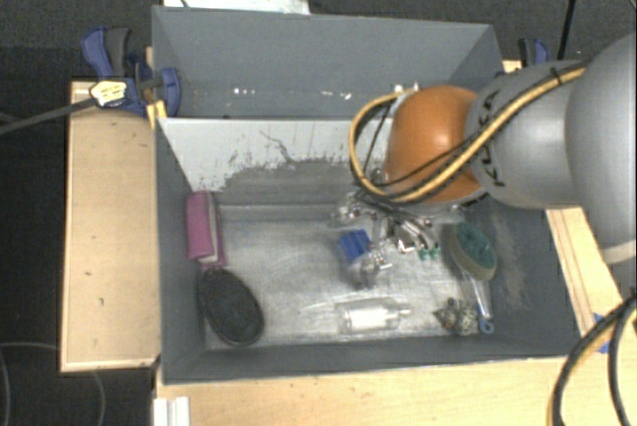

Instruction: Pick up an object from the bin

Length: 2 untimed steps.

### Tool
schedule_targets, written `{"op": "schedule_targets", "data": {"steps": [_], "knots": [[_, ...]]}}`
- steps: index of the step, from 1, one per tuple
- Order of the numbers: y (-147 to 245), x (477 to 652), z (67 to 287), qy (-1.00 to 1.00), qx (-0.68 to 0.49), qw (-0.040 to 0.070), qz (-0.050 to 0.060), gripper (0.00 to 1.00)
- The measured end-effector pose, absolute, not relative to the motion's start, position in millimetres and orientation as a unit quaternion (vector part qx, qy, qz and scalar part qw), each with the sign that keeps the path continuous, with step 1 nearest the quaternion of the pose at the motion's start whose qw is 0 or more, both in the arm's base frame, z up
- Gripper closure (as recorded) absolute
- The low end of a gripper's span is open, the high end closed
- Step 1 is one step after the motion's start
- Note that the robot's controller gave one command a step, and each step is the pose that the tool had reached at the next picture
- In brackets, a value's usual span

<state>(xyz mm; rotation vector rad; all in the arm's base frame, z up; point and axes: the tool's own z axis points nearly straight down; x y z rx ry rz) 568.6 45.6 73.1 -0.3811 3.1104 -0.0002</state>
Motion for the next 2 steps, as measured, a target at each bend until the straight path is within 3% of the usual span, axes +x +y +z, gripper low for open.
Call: {"op": "schedule_targets", "data": {"steps": [1, 2], "knots": [[46, 570.7, 76, 0.993, -0.121, 0.007, 0.000, 1.00], [59, 559.9, 218, 0.992, -0.123, 0.006, 0.000, 1.00]]}}
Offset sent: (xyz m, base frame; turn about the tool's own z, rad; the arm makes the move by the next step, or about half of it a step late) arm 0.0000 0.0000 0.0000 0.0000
